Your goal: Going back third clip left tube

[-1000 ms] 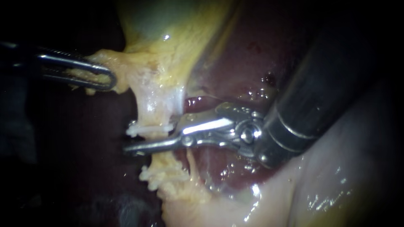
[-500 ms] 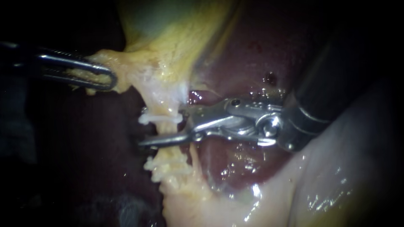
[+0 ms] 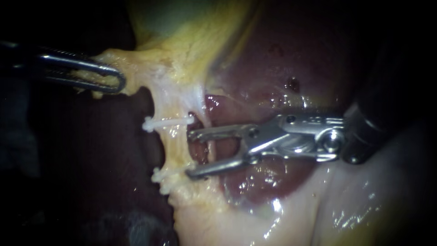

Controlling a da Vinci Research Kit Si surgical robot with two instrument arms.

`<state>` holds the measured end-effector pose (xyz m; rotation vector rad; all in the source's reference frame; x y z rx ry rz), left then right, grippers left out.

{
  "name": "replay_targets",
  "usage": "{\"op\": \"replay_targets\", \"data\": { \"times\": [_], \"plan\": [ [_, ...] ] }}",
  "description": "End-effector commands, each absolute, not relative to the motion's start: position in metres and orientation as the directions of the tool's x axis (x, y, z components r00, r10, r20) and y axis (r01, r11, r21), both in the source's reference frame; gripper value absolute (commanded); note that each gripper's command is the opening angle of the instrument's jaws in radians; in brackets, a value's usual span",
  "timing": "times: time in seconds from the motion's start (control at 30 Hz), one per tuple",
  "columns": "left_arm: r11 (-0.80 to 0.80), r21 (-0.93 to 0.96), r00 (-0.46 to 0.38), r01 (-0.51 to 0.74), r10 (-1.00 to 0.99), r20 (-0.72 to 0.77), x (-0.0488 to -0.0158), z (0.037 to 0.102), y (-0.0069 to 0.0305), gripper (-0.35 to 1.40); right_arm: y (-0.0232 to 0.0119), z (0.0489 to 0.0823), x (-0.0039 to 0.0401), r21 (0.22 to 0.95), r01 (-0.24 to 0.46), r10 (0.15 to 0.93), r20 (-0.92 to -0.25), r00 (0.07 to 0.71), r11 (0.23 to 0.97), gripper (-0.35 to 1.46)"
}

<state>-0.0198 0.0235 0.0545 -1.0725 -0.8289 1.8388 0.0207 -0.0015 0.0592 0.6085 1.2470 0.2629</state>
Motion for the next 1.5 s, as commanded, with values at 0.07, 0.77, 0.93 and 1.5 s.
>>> {"op": "replay_targets", "data": {
  "times": [0.07, 0.77, 0.93, 1.5],
  "plan": [
    [-0.437, -0.838, -0.29, -0.327, 0.89, -0.351, -0.0198, 0.0545, 0.0235, -0.35, -0.0014, 0.0586, 0.0194, 0.533, 0.148, 0.473, -0.825, 0.309, 0.833, 0.5],
    [-0.438, -0.838, -0.29, -0.326, 0.89, -0.352, -0.0199, 0.0548, 0.0235, -0.35, 0.0006, 0.0562, 0.0127, 0.463, 0.124, 0.409, -0.859, 0.309, 0.878, 0.5],
    [-0.443, -0.833, -0.289, -0.331, 0.888, -0.357, -0.0206, 0.0562, 0.0232, -0.35, 0.0006, 0.0561, 0.0123, 0.463, 0.125, 0.409, -0.859, 0.309, 0.877, 0.5],
    [-0.483, -0.815, -0.324, -0.322, 0.864, -0.384, -0.0253, 0.064, 0.0231, -0.35, 0.0004, 0.0559, 0.0121, 0.463, 0.127, 0.409, -0.859, 0.309, 0.877, 0.5]
  ]
}}
